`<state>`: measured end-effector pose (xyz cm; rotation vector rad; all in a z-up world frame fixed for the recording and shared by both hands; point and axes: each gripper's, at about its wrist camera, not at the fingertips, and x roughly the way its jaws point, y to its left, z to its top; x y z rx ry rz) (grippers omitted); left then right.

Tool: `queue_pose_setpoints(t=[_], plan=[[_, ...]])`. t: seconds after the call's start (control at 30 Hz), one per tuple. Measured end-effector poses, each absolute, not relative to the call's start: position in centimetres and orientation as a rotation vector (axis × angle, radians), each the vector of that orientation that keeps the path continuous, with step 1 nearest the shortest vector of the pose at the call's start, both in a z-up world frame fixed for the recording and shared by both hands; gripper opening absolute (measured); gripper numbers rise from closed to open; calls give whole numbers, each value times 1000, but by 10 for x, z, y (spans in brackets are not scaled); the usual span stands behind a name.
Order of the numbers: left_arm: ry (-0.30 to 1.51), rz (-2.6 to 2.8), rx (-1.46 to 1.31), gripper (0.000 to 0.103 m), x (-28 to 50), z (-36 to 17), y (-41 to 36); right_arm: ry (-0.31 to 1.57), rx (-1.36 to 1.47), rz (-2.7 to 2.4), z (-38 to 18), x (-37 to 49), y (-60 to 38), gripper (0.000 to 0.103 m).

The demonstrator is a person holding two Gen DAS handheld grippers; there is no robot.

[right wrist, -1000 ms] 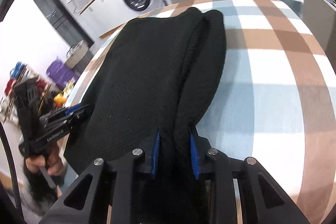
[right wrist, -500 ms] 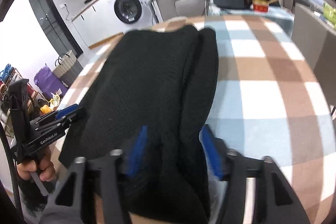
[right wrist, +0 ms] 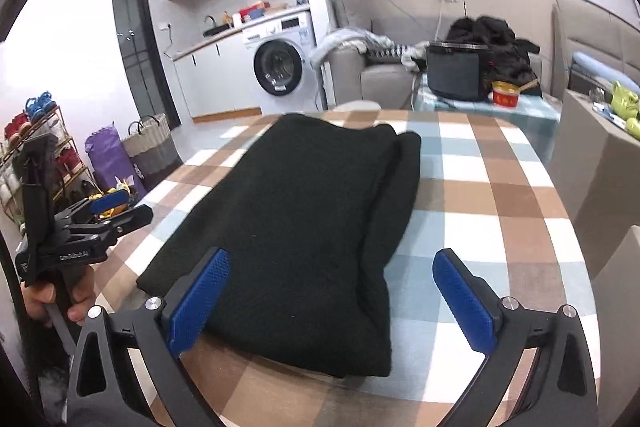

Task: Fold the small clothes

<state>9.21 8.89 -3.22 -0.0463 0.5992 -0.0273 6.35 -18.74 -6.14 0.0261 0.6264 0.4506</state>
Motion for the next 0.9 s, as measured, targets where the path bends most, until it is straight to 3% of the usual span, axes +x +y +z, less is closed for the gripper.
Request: queue_pose_setpoints(t=[0.9], plan=[[531, -14, -17, 102, 64, -38, 85, 511, -3, 455, -72, 49, -182, 103]])
